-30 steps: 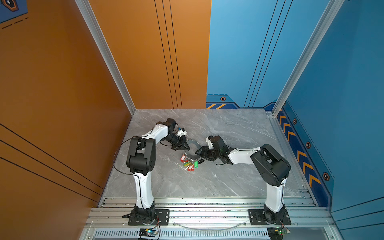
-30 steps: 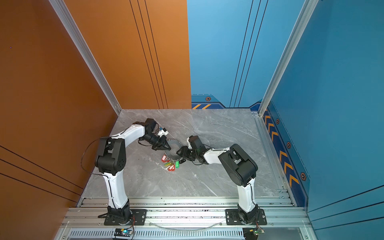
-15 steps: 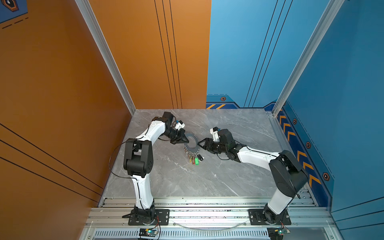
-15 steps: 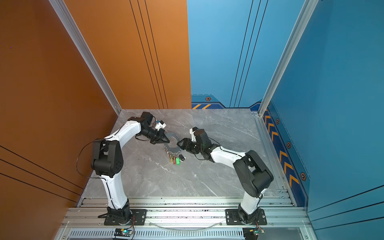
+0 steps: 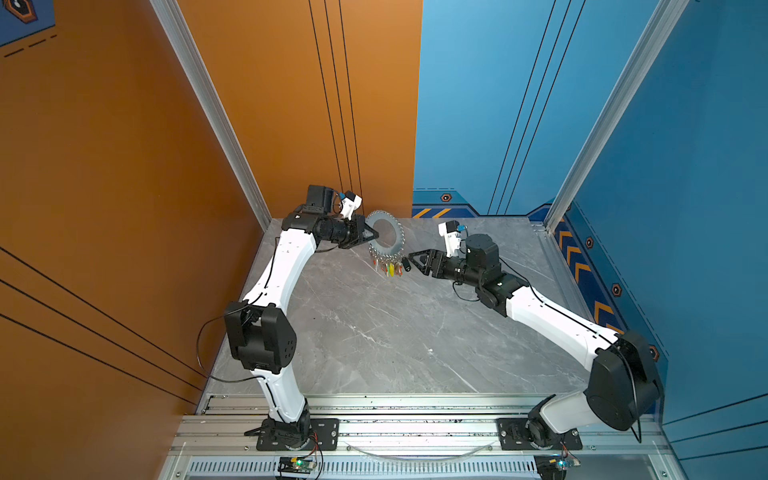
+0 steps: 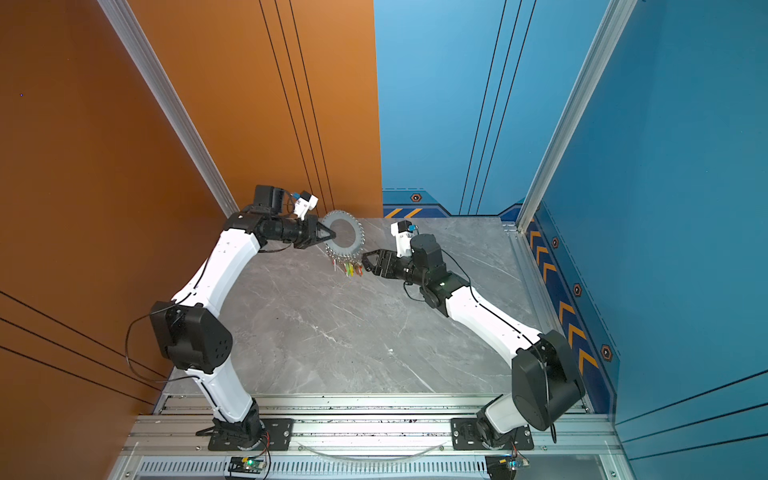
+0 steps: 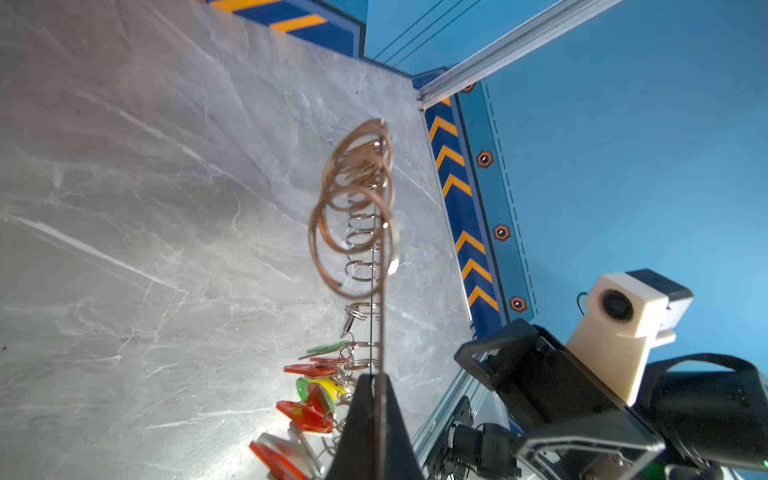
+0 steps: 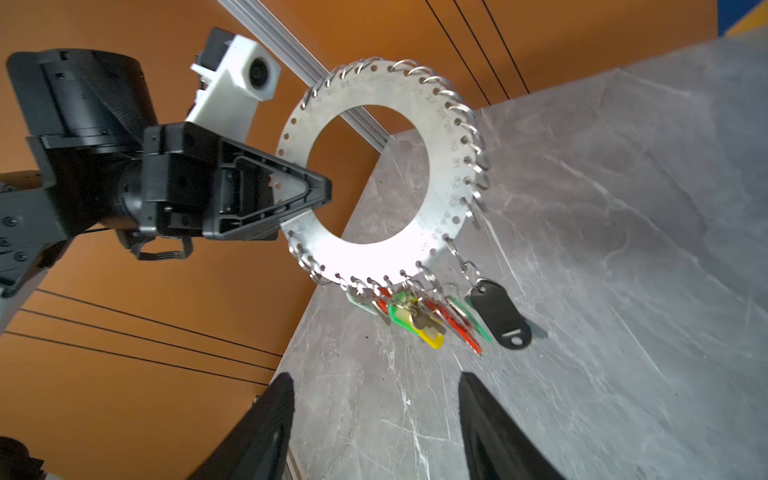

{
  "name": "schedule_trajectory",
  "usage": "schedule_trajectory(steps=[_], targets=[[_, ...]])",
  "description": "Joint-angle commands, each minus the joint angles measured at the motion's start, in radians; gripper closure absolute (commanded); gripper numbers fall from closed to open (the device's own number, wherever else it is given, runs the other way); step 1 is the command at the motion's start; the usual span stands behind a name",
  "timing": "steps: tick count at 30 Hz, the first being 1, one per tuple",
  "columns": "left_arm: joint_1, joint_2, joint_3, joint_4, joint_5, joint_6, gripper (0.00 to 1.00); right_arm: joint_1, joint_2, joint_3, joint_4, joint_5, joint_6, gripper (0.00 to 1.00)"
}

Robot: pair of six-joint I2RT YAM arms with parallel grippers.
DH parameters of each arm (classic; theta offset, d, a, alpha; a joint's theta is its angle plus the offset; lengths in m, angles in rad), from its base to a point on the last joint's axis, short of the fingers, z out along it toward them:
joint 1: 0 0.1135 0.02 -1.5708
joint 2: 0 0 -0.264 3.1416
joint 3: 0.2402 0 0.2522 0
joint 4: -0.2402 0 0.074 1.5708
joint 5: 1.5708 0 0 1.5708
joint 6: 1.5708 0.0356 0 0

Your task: Remove the keys from the keyring

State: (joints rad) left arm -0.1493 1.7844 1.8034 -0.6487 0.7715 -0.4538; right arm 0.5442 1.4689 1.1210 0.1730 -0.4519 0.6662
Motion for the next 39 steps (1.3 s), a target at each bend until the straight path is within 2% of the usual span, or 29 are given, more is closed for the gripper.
schedule_trajectory(steps=[1,5,6,10,17,21,26,33,39], targets=[[0.007,-0.093,-0.044,0.267,-0.007,-0.196,1.00,0.015,-0.036,0.012,0.096,-0.025,-0.091,0.36],[-0.002,-0.165,-0.130,0.447,-0.081,-0.313,1.00,0.040,-0.055,-0.023,0.229,-0.033,-0.135,0.39],[-0.008,-0.187,-0.161,0.539,-0.091,-0.343,1.00,0.048,-0.059,-0.029,0.259,-0.036,-0.149,0.40],[-0.037,-0.250,-0.221,0.655,-0.160,-0.372,1.00,0.086,-0.060,-0.032,0.341,-0.030,-0.231,0.43],[-0.074,-0.343,-0.321,0.854,-0.286,-0.451,1.00,0.188,-0.061,0.021,0.330,0.027,-0.494,0.50],[-0.104,-0.377,-0.327,0.880,-0.315,-0.448,1.00,0.214,-0.051,0.051,0.318,0.086,-0.610,0.52],[-0.132,-0.408,-0.345,0.895,-0.343,-0.466,1.00,0.232,-0.003,0.129,0.295,0.079,-0.695,0.56],[-0.151,-0.422,-0.344,0.894,-0.346,-0.468,1.00,0.227,0.082,0.239,0.278,0.057,-0.744,0.59],[-0.154,-0.431,-0.343,0.887,-0.343,-0.455,1.00,0.211,0.111,0.274,0.276,0.087,-0.762,0.60]])
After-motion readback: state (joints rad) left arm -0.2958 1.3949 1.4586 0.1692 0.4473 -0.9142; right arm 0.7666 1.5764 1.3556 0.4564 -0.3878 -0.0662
